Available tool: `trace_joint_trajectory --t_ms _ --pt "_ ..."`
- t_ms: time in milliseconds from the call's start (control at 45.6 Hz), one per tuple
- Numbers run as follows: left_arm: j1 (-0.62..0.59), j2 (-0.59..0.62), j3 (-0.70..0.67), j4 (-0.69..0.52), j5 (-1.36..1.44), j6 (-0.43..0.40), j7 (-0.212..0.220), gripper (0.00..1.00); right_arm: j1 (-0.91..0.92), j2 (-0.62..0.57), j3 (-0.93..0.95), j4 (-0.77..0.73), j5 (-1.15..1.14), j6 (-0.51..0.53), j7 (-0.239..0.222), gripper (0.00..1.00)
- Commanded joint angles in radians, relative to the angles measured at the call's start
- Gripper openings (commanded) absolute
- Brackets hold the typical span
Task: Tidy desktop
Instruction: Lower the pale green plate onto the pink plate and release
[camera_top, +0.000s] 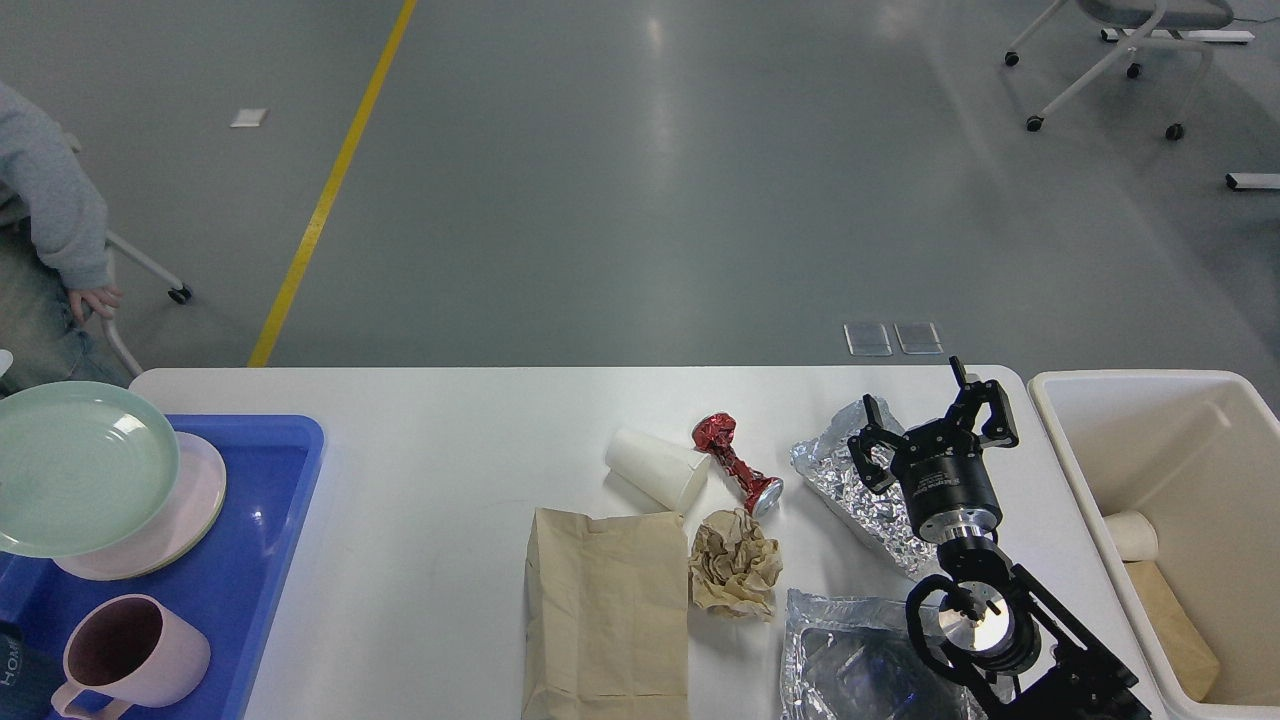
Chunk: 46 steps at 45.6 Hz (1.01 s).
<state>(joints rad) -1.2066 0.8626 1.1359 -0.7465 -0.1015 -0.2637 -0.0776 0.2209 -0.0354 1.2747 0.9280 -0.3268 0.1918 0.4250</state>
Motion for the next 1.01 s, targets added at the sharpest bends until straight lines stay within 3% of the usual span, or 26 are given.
trace_joint_trajectory --t_ms 0,986 --pt "0.081 -0.005 -0.074 0.033 -0.001 0.000 0.002 0.00 0.000 0.000 0.000 0.000 0.000 0.000 0.000 1.00" --pt "0.187 -0.079 -0.171 0.133 -0.021 0.000 0.045 0.00 0.000 0.000 0.000 0.000 0.000 0.000 0.000 1.00"
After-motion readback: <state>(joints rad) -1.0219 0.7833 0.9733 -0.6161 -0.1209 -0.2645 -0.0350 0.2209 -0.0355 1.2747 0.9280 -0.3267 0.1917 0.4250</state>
